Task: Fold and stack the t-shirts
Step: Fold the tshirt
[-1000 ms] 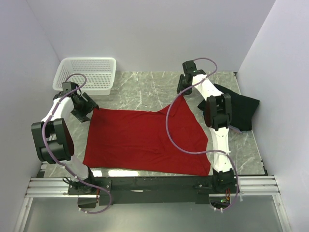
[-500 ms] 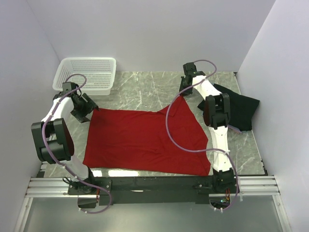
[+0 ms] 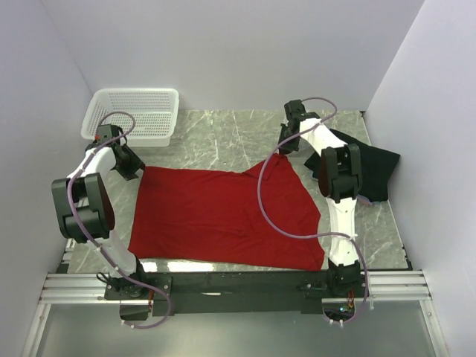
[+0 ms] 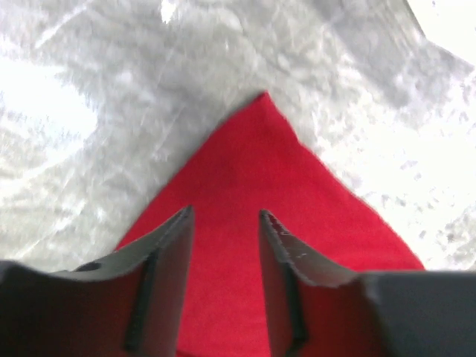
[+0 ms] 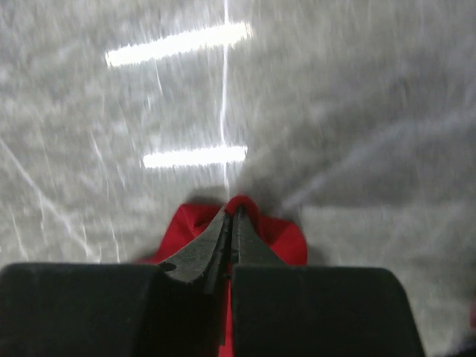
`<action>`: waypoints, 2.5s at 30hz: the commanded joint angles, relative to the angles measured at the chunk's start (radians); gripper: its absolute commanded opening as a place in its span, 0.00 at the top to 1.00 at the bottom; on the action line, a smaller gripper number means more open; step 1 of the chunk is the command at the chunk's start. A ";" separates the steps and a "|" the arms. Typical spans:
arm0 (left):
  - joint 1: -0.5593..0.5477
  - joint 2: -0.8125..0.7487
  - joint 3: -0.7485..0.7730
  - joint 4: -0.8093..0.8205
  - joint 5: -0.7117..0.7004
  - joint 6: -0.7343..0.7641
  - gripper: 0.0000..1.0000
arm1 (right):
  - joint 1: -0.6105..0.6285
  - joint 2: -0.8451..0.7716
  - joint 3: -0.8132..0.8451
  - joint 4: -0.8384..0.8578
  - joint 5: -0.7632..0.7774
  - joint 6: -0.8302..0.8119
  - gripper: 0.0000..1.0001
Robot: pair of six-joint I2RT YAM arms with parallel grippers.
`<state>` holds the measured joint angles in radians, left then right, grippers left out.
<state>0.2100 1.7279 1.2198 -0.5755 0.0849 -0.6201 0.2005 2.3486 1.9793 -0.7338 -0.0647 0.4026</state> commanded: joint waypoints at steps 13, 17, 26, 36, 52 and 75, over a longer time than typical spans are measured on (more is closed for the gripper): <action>-0.058 0.045 -0.057 0.353 -0.082 0.022 0.57 | -0.007 -0.158 -0.079 -0.024 -0.033 0.005 1.00; -0.070 0.101 -0.022 0.344 -0.137 0.020 0.57 | -0.007 -0.170 -0.094 -0.026 -0.030 -0.004 1.00; -0.083 0.140 -0.017 0.336 -0.201 -0.001 0.58 | -0.007 -0.202 -0.138 -0.024 -0.023 -0.024 1.00; -0.110 0.186 0.000 0.341 -0.203 -0.006 0.60 | -0.007 -0.222 -0.160 -0.027 -0.032 -0.033 1.00; -0.126 0.251 0.056 0.313 -0.223 0.011 0.72 | -0.007 -0.233 -0.188 -0.027 -0.049 -0.031 1.00; -0.127 0.180 -0.011 0.327 -0.154 0.051 1.00 | -0.006 -0.244 -0.162 -0.050 -0.086 0.018 1.00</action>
<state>0.0898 1.9522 1.2423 -0.2043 -0.0860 -0.5941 0.2001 2.1742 1.7931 -0.7742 -0.1402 0.4049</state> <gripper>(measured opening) 0.012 0.010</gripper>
